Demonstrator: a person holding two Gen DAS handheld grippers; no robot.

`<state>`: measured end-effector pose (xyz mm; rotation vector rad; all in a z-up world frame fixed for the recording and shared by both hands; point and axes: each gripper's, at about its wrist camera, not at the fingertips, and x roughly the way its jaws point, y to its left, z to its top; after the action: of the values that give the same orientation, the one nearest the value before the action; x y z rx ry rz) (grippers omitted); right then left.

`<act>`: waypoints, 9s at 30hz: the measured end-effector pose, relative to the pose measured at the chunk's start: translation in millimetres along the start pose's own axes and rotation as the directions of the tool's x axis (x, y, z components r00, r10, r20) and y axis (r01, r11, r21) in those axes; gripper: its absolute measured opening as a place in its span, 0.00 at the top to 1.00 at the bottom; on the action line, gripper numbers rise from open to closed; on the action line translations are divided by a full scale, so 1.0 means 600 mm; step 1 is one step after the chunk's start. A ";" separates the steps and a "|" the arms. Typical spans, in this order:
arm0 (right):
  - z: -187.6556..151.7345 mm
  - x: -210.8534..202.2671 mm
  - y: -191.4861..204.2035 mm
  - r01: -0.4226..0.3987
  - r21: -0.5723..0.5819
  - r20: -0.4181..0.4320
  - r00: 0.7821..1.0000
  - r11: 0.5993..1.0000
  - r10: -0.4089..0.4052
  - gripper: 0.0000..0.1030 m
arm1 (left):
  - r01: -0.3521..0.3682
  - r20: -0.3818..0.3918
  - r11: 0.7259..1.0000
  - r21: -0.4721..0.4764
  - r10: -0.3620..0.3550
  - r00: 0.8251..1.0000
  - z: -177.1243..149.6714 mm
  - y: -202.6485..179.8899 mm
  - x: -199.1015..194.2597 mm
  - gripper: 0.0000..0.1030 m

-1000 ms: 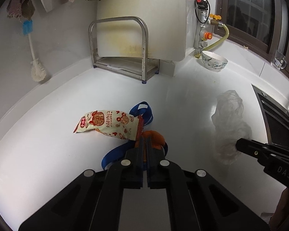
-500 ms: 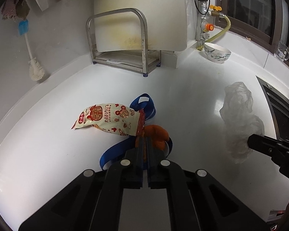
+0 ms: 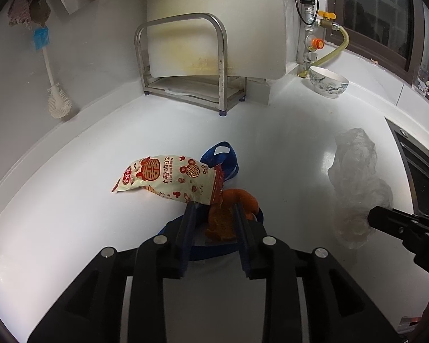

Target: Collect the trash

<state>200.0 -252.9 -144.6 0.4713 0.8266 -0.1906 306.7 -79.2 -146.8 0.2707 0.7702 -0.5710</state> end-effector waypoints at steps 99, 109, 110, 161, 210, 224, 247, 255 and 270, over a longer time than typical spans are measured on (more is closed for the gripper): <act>-0.433 -0.283 -0.134 -0.349 -0.299 -0.513 0.843 0.888 0.159 0.90 | -0.242 -0.327 0.928 -0.284 0.143 0.934 -0.436 -0.260 -0.348 0.92; -0.436 -0.293 -0.124 -0.330 -0.306 -0.498 0.855 0.893 0.146 0.62 | -0.274 -0.329 0.899 -0.341 0.159 0.931 -0.455 -0.237 -0.375 0.33; -0.436 -0.293 -0.122 -0.329 -0.307 -0.496 0.856 0.893 0.145 0.62 | -0.276 -0.329 0.899 -0.340 0.161 0.931 -0.454 -0.236 -0.377 0.33; -0.124 -0.225 0.095 -0.186 -0.287 -0.122 0.980 0.940 0.157 0.43 | -0.278 0.004 0.926 -0.254 0.289 0.957 -0.108 0.052 -0.433 0.12; -0.017 0.144 0.234 0.147 -0.158 -0.067 0.985 0.976 -0.159 0.90 | -0.034 -0.008 0.991 -0.127 0.033 0.999 -0.001 0.246 -0.110 0.12; -0.026 0.079 0.137 0.138 -0.058 -0.078 0.987 0.989 -0.142 0.90 | 0.153 0.028 0.975 0.159 -0.160 0.987 0.030 0.173 -0.049 0.12; -0.056 0.007 0.090 0.105 0.063 -0.072 0.992 0.992 -0.100 0.90 | 0.329 -0.101 0.733 0.595 -0.338 0.936 0.045 0.105 0.072 0.42; -0.059 0.006 0.090 0.096 0.073 -0.071 0.993 0.993 -0.090 0.90 | 0.363 -0.122 0.800 0.478 -0.348 0.929 0.045 0.116 0.064 0.84; -0.083 -0.053 0.109 0.000 0.018 -0.091 0.996 1.000 0.002 0.90 | 0.170 -0.090 0.959 0.228 -0.153 0.984 -0.021 0.110 -0.120 0.85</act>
<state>168.2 -172.2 -128.5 0.4997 0.9142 -0.1767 296.1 8.1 -101.6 0.4520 0.7990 -0.8133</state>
